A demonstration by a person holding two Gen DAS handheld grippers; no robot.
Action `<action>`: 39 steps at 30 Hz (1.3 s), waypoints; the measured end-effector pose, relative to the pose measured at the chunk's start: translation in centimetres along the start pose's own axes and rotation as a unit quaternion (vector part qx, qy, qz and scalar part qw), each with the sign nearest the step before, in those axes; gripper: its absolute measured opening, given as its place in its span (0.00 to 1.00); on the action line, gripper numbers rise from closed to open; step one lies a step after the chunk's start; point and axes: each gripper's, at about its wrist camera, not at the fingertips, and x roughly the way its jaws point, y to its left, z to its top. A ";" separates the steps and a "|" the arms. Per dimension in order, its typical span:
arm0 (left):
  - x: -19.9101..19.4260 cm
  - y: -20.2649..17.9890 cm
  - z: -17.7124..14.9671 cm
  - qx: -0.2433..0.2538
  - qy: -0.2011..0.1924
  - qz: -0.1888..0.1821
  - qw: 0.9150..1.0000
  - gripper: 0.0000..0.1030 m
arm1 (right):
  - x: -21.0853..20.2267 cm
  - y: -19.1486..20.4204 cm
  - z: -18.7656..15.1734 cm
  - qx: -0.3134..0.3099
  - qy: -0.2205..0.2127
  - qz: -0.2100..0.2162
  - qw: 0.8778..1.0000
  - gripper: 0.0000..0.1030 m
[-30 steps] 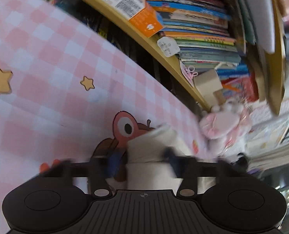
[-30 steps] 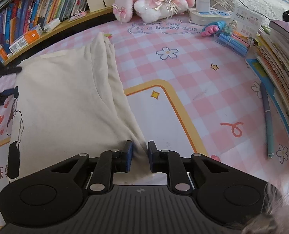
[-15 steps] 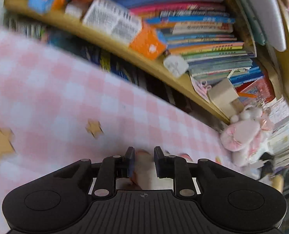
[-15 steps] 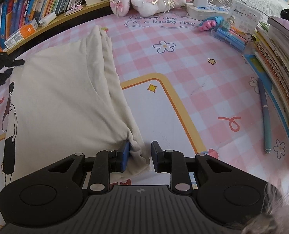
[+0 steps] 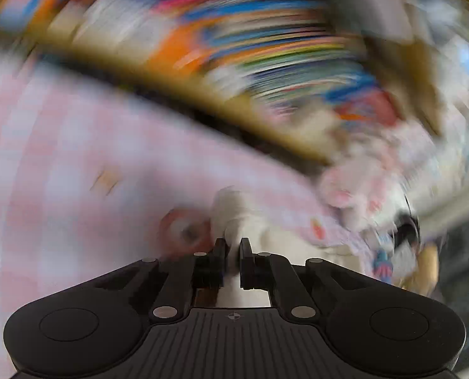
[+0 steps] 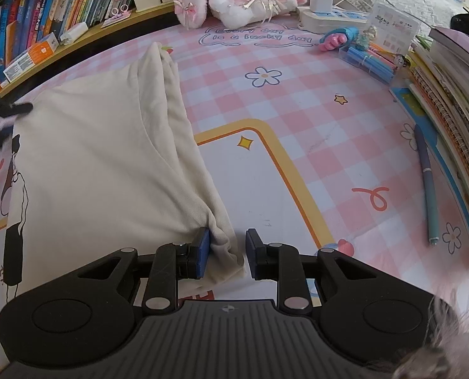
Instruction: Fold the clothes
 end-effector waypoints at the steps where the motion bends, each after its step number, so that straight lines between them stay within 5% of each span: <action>1: -0.5 -1.2 0.1 0.039 -0.021 -0.006 0.999 0.07 | 0.0 0.0 0.0 0.001 0.000 -0.001 1.000 0.22; 2: -0.2 -1.6 0.3 0.049 -0.021 0.011 0.999 0.10 | 0.0 0.1 0.0 0.002 0.000 -0.002 1.000 0.22; 5: 2.5 1.0 0.8 -0.042 0.043 0.062 0.996 0.17 | -0.1 0.3 0.1 0.000 0.002 -0.007 1.000 0.22; 9: 0.5 3.3 0.6 -0.144 0.021 0.008 0.989 0.20 | 0.0 0.5 0.2 -0.008 0.005 -0.010 1.000 0.22; 19: -8.0 -0.3 -7.9 -0.098 0.054 0.057 0.992 0.25 | 0.1 -0.4 0.5 -0.038 0.010 0.025 0.999 0.22; 23: -9.8 -3.1 -11.8 -0.084 0.061 0.099 0.990 0.52 | 0.0 -1.3 0.9 -0.051 0.012 0.061 0.997 0.24; 25: -10.2 -4.8 -12.9 -0.067 0.063 0.111 0.990 0.54 | -0.2 -2.0 1.2 -0.049 0.007 0.080 0.996 0.25; 30: -9.9 -8.2 -14.7 -0.043 0.071 0.166 0.983 0.54 | 0.1 -3.6 1.5 -0.028 0.014 0.133 0.991 0.27; 35: -10.0 -9.2 -16.0 -0.078 0.067 0.176 0.979 0.49 | 0.4 -4.3 1.6 -0.040 0.023 0.168 0.985 0.26; 36: -10.1 -9.3 -16.3 -0.090 0.070 0.169 0.979 0.45 | 0.5 -4.4 1.6 -0.043 0.024 0.173 0.984 0.24; 38: -10.2 -9.5 -16.9 -0.114 0.070 0.161 0.978 0.12 | 0.6 -4.7 1.6 -0.050 0.025 0.181 0.982 0.19; 39: -10.3 -9.6 -17.2 -0.125 0.066 0.163 0.976 0.11 | 0.6 -4.8 1.6 -0.054 0.024 0.185 0.981 0.17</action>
